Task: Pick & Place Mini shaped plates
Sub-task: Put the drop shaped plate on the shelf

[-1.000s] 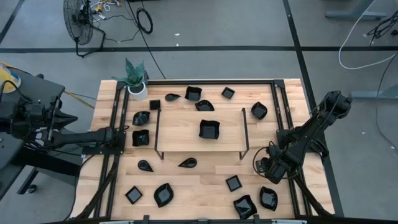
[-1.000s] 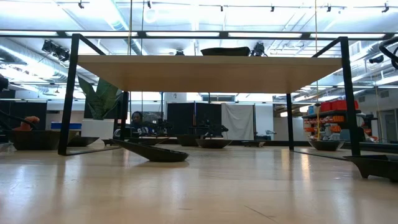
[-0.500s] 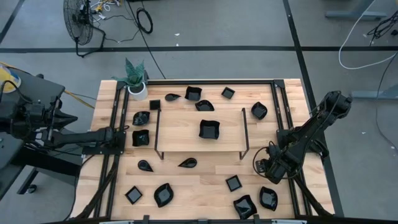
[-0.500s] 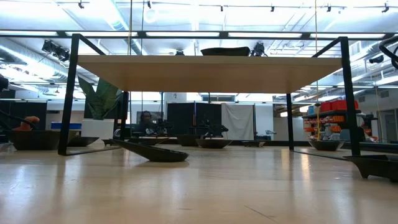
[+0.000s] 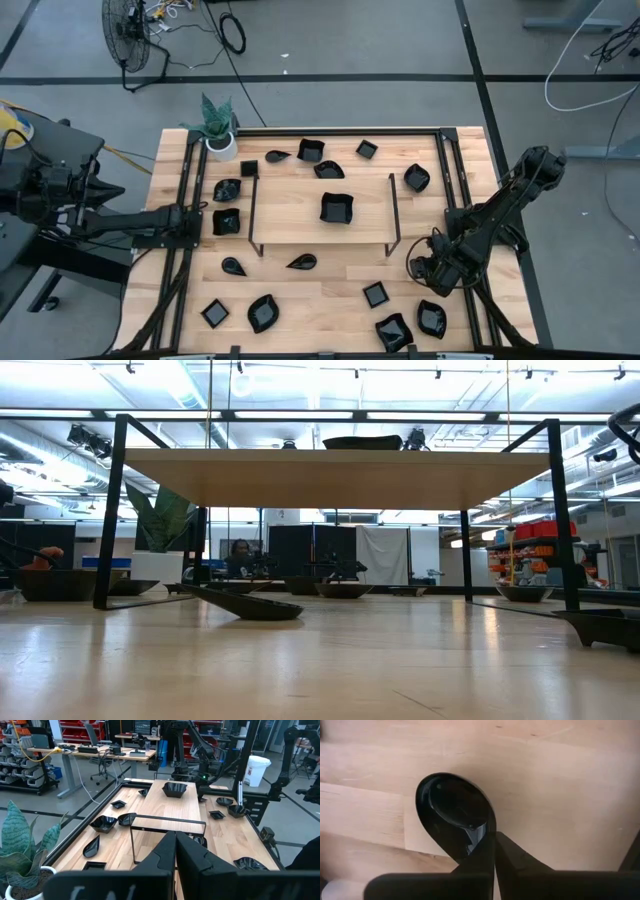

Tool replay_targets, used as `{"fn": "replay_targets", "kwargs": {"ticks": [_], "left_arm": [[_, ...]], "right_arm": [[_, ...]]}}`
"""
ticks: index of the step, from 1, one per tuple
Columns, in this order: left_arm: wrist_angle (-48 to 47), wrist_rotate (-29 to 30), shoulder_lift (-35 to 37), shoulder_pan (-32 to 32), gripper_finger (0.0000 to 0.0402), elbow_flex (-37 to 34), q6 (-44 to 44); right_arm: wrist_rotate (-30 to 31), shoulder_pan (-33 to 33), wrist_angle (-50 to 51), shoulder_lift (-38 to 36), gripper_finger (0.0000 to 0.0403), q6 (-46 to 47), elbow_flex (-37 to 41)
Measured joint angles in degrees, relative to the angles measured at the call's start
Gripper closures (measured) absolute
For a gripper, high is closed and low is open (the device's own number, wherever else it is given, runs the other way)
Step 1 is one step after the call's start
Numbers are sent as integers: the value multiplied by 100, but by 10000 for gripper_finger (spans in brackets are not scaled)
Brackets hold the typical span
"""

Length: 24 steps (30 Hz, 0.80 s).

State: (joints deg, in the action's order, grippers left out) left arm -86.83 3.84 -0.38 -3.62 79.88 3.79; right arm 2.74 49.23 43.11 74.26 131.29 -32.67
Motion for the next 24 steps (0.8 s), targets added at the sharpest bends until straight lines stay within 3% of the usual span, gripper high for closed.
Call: {"fn": "replay_targets", "kwargs": {"ticks": [9,24], "left_arm": [[0,0,0,-2,383,0,0],[0,0,0,-2,383,0,1]], "right_arm": [[116,-6,550,-246,401,-25,-381],[1473,-305,2943,-656,402,-235,-2492]]}}
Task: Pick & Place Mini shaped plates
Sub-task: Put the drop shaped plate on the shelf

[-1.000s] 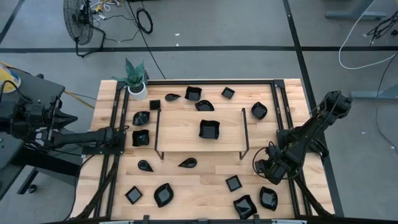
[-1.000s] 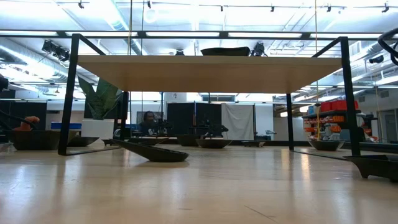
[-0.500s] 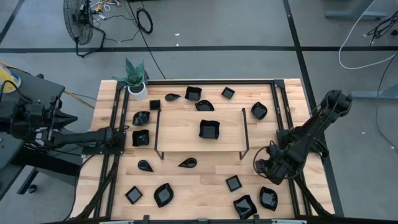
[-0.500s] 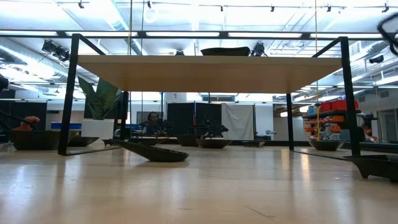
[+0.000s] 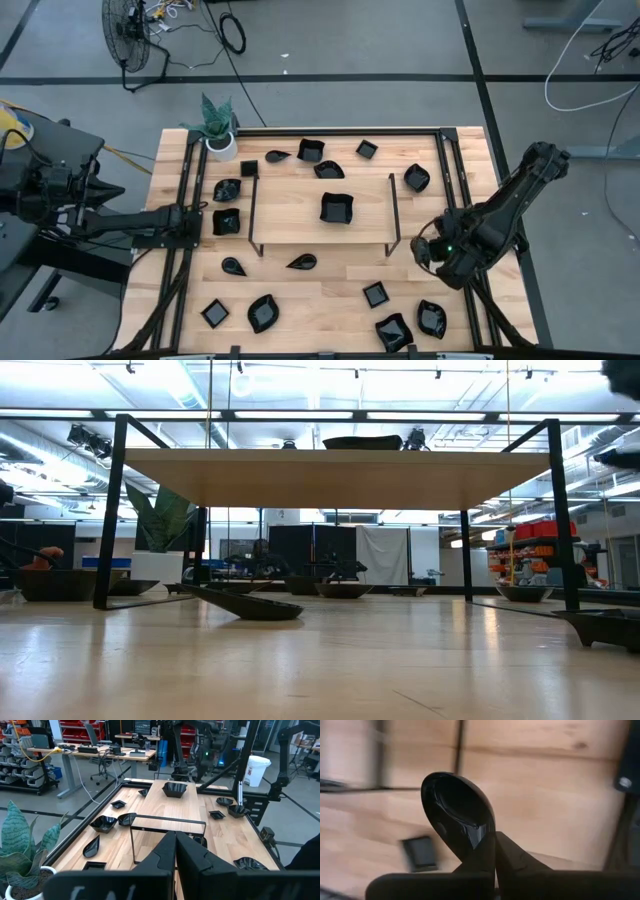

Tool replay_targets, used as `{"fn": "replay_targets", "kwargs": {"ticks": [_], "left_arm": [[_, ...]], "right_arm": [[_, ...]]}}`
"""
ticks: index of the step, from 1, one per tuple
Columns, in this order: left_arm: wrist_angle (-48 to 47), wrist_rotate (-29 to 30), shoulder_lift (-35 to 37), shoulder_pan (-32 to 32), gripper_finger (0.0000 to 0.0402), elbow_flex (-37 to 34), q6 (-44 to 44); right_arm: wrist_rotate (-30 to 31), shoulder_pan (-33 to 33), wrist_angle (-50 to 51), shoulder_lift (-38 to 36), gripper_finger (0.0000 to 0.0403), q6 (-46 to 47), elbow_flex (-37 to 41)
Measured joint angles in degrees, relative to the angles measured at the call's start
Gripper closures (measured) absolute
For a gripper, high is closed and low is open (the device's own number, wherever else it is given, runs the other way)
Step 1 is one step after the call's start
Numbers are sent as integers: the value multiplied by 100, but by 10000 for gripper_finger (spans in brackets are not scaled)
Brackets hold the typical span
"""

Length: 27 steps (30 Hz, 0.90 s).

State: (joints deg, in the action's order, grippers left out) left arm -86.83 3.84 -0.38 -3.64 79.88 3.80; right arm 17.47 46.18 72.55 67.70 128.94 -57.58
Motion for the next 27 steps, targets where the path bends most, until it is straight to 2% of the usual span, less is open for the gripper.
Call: {"fn": "replay_targets", "kwargs": {"ticks": [5,13,22,27], "left_arm": [[0,2,0,0,383,0,-1],[0,1,0,0,383,0,-1],[0,1,-1,0,383,0,-3],[0,0,0,0,383,0,0]], "right_arm": [[617,-238,68,0,403,-456,-652],[1098,-818,-143,0,403,-1428,-1381],[1176,-1788,-1071,-4,403,-2801,-1772],[760,-2132,-1203,-31,403,-2954,-1775]]}}
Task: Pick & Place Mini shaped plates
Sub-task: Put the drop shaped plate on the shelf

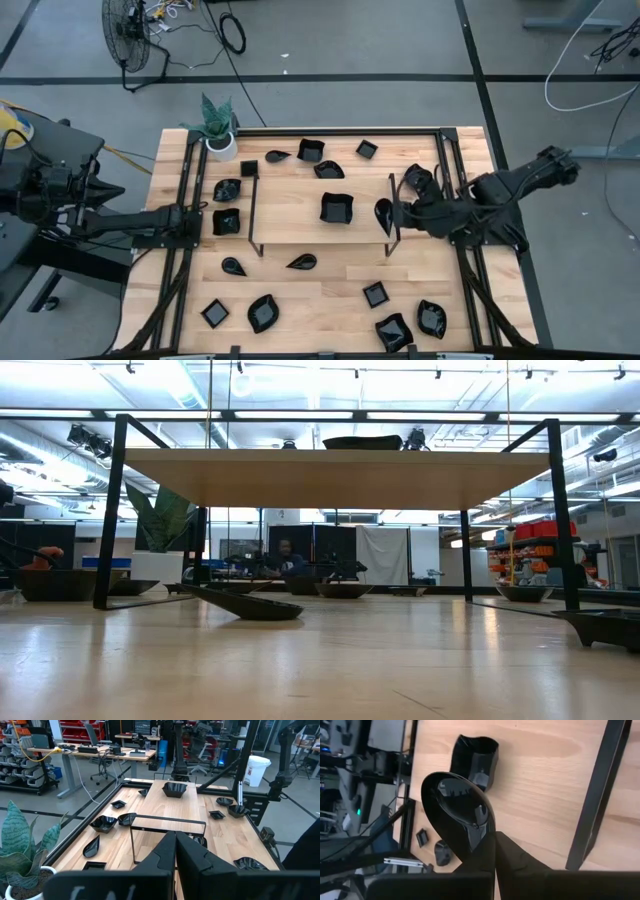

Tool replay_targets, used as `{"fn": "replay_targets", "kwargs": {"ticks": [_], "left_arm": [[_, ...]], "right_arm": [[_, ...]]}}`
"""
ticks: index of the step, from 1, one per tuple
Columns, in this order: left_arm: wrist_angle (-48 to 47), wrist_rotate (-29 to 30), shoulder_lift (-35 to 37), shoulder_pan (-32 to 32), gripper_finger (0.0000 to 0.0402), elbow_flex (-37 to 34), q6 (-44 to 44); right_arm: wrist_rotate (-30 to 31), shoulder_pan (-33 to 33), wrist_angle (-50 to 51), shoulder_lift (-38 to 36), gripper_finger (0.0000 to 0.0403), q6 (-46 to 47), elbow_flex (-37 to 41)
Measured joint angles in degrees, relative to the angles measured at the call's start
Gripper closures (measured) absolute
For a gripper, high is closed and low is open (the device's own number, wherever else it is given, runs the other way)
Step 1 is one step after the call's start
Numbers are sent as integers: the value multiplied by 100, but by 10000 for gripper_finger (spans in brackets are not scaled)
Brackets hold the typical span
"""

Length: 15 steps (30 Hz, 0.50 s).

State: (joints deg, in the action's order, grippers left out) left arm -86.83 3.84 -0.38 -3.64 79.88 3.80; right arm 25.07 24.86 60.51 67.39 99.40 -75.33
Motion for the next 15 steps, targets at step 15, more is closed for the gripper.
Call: {"fn": "replay_targets", "kwargs": {"ticks": [15], "left_arm": [[0,1,0,1,383,0,-2]], "right_arm": [[-897,-1166,-49,15,403,407,0]]}}
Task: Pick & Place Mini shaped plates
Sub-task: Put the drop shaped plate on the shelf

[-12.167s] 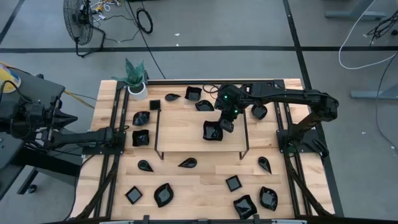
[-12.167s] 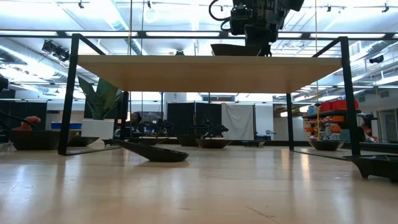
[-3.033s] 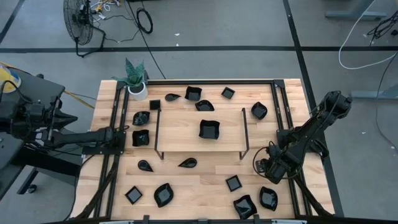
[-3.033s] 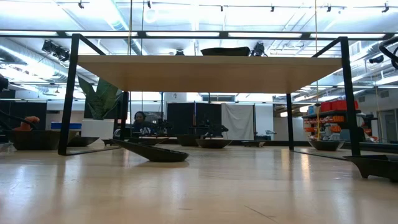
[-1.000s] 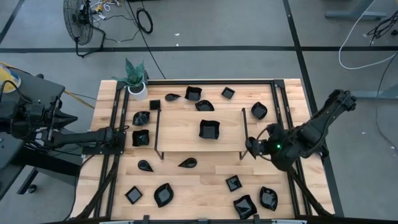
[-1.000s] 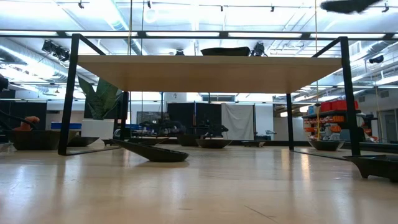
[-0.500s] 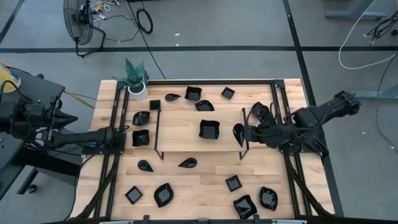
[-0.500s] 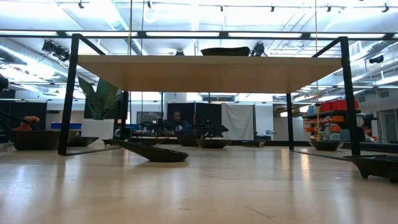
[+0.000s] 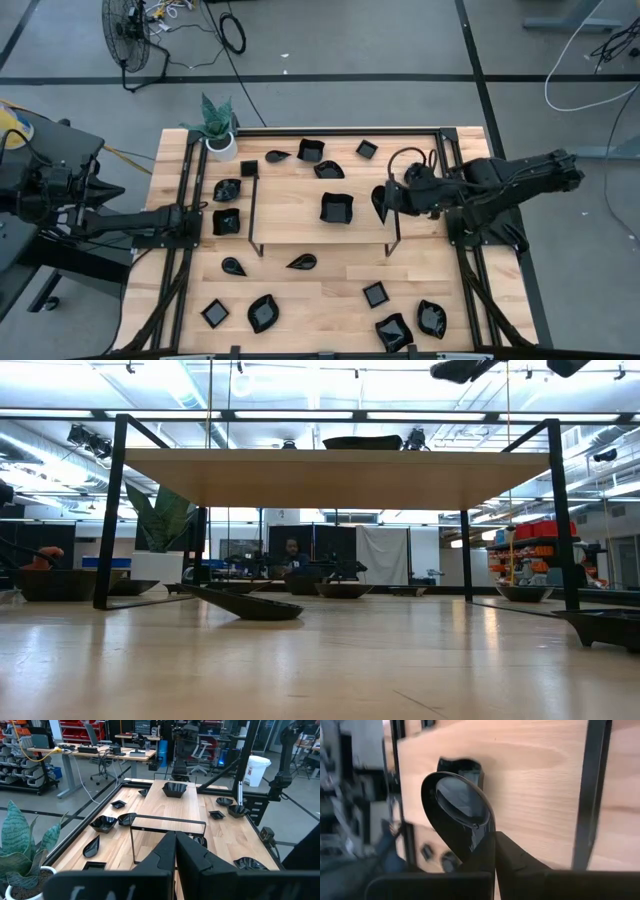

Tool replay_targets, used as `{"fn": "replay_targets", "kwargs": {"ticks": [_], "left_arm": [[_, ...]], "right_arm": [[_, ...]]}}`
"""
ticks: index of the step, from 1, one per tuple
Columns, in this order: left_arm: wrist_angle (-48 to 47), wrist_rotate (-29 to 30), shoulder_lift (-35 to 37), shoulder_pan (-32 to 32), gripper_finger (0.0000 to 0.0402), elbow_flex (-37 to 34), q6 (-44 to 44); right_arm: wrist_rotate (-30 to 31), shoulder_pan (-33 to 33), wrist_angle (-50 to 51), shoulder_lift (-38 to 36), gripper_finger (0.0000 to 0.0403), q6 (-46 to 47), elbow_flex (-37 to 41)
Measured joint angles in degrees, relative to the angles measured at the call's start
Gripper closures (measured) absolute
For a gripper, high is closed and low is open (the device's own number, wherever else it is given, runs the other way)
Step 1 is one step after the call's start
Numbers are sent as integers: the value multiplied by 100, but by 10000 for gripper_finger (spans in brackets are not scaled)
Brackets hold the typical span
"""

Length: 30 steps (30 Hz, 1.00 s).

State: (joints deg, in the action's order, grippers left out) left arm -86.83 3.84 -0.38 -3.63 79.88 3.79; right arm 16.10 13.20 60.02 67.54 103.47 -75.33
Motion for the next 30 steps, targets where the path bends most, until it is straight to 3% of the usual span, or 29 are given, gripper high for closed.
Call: {"fn": "replay_targets", "kwargs": {"ticks": [11,16,20,30], "left_arm": [[0,-1,0,-1,383,0,-1],[0,-1,0,-1,383,0,1],[0,0,0,1,383,0,1],[0,0,0,2,383,0,1]], "right_arm": [[-367,-336,-45,335,403,996,-233],[-397,-555,508,590,403,859,-833],[-821,-730,587,791,403,703,-1088],[-1465,-996,768,1118,403,441,-1139]]}}
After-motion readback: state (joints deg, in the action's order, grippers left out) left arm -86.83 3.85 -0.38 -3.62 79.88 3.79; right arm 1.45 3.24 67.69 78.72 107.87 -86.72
